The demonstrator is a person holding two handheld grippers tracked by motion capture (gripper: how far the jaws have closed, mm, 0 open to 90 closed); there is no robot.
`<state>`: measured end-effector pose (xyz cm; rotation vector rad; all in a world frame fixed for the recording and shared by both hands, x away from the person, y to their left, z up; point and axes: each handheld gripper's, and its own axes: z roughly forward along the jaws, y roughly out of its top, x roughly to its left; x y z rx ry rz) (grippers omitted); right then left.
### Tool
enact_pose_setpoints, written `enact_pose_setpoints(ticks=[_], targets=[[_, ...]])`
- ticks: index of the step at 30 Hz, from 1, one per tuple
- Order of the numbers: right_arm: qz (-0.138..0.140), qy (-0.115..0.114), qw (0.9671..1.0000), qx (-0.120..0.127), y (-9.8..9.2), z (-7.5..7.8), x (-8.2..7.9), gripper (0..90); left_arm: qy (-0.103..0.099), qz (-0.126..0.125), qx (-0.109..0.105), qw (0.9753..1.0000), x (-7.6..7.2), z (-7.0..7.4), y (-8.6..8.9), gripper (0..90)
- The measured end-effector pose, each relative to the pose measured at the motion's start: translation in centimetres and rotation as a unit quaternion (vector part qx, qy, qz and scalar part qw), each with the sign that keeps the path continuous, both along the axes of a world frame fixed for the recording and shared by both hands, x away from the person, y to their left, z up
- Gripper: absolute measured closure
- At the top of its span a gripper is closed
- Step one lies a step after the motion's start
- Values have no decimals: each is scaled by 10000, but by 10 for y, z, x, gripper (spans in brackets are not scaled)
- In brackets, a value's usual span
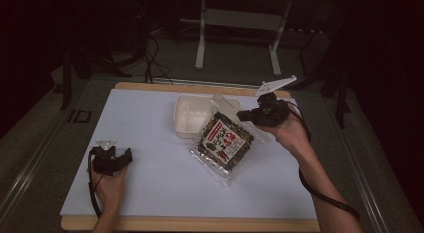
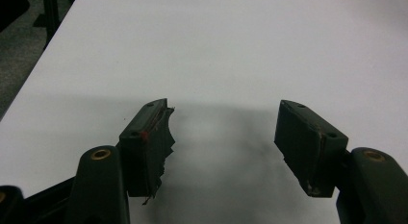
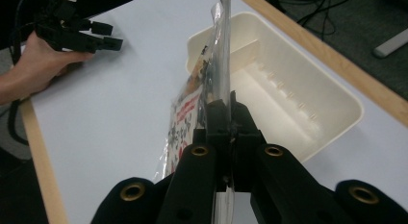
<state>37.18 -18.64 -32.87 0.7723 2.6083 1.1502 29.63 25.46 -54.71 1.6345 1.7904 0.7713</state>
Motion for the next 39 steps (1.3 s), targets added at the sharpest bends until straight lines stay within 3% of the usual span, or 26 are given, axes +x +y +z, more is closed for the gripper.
enact_pose_setpoints(ticks=[13,21,39], targets=[[218,-56,9996,147,3,9,-3,895,15,-11,-3,10000,0,0,0,371],[337,-229,9990,197,6,15,-8,895,16,-8,-15,10000,0,0,0,370],[360,-435,9974,439,12,31,-3,895,17,-7,-17,10000,0,0,0,369]])
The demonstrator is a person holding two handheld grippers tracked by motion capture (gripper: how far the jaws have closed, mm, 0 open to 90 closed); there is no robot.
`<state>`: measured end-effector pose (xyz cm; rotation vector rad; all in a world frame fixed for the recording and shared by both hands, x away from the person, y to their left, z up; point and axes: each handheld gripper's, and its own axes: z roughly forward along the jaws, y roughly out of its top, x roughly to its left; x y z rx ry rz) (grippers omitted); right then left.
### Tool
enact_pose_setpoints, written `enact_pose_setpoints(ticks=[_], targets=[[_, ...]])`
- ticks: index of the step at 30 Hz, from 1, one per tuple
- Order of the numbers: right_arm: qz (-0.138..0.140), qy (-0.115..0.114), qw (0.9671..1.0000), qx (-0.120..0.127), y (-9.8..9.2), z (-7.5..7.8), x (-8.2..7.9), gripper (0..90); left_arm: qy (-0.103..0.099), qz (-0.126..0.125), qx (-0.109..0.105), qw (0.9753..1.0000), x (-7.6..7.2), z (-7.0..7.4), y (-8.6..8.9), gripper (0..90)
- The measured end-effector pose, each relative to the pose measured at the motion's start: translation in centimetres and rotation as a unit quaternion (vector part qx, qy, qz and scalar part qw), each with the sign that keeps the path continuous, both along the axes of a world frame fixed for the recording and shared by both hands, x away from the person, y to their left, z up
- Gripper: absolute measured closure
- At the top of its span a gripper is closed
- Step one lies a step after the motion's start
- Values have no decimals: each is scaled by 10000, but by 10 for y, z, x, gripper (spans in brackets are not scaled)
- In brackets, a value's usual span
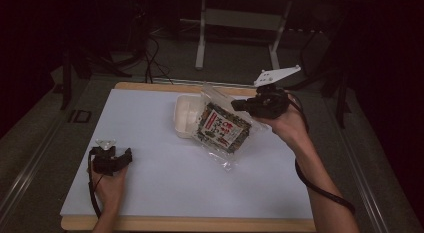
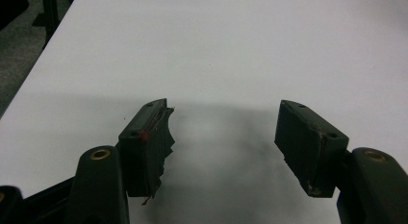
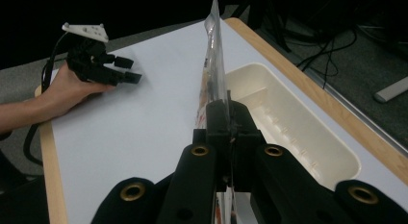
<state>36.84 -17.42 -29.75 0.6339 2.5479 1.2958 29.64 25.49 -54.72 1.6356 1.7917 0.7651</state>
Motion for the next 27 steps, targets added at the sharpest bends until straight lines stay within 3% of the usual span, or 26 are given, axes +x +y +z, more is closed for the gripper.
enact_pose_setpoints(ticks=[27], targets=[[0,-266,9984,494,-1,21,11,896,-31,12,4,10000,0,0,0,370]])
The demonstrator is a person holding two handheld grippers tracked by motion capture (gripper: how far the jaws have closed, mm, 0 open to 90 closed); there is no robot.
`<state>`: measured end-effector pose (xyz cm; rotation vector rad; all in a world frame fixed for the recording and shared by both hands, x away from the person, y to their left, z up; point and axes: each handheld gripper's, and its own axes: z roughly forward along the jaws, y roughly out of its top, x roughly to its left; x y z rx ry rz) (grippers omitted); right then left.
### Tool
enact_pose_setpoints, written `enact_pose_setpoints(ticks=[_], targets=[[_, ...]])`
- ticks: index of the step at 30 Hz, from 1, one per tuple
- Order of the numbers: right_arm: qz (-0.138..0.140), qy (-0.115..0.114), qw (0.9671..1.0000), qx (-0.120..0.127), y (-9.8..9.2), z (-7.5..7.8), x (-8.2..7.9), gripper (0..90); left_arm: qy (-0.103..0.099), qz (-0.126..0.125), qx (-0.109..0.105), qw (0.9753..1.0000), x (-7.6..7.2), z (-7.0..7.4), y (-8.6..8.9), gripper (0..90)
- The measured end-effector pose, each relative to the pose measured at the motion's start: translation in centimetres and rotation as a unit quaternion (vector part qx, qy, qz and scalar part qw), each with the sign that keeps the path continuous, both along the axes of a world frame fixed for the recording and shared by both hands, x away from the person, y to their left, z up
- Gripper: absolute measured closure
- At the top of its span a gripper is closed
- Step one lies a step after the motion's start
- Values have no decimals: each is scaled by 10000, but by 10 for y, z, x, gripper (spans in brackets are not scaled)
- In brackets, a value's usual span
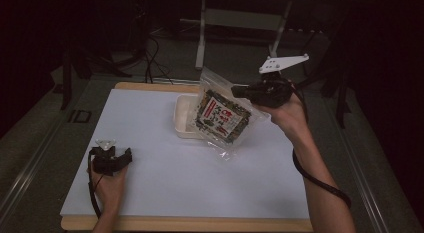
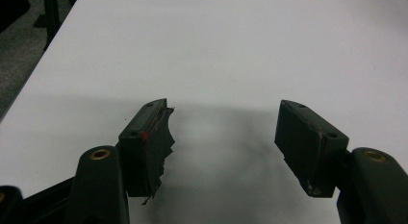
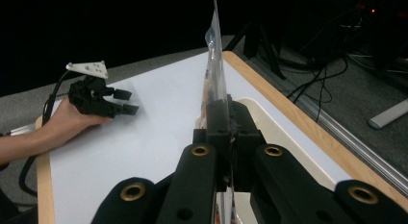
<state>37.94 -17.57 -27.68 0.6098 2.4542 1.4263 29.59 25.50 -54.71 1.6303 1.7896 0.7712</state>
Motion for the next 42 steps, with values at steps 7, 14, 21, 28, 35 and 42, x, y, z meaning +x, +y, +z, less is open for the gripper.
enact_pose_setpoints(ticks=[7,14,21,28,35,42], targets=[[2,10,10000,71,2,1,3,896,0,5,6,10000,0,0,0,370],[-50,12,9999,149,0,3,8,897,7,0,18,10000,0,0,0,370],[-69,0,9996,272,-2,8,13,900,-2,3,21,10000,0,0,-1,370],[-106,-18,9995,306,0,12,16,900,15,-11,22,10000,0,0,0,370],[-160,-29,9990,412,5,14,22,900,15,-8,27,10000,0,0,0,369],[-227,-4,9986,483,12,10,29,900,-13,16,0,10000,0,0,0,369]])
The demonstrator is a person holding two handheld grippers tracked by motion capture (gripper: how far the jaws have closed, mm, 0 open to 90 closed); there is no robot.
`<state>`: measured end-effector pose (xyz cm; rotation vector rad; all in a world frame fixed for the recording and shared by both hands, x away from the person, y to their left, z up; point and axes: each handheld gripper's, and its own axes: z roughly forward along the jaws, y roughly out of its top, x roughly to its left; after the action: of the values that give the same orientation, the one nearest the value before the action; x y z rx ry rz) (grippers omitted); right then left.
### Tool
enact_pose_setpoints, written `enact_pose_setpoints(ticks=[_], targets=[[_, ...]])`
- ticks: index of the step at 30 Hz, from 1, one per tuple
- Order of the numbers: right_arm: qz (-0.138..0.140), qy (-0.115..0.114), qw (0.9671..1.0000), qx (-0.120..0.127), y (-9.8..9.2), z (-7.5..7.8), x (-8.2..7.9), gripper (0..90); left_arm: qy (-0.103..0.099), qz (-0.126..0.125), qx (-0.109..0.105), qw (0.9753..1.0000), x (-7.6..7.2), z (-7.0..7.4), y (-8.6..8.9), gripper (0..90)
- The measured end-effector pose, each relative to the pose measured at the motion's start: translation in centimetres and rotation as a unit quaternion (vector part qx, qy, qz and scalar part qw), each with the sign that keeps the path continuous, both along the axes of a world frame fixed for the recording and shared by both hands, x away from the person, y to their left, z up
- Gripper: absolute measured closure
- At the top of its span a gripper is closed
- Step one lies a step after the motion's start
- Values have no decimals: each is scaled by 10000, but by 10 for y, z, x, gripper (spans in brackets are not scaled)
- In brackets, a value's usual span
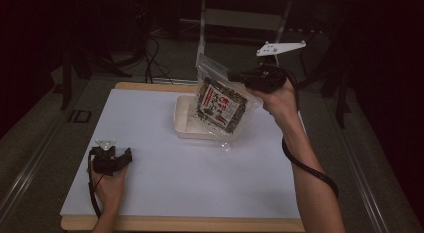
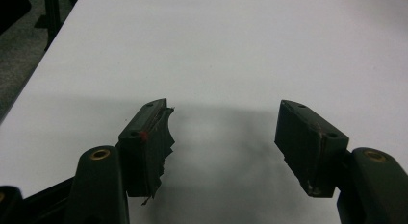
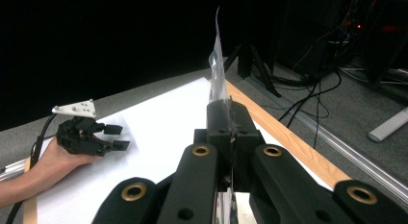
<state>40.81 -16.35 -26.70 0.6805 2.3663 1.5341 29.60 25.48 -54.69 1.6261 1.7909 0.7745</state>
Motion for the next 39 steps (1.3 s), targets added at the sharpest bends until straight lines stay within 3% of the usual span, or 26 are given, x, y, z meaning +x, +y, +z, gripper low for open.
enact_pose_setpoints(ticks=[22,39], targets=[[-244,-29,9994,245,0,-7,20,900,13,-6,8,10000,0,0,0,368],[-364,88,9983,440,0,-19,33,900,18,-13,13,10000,1,0,0,368]])
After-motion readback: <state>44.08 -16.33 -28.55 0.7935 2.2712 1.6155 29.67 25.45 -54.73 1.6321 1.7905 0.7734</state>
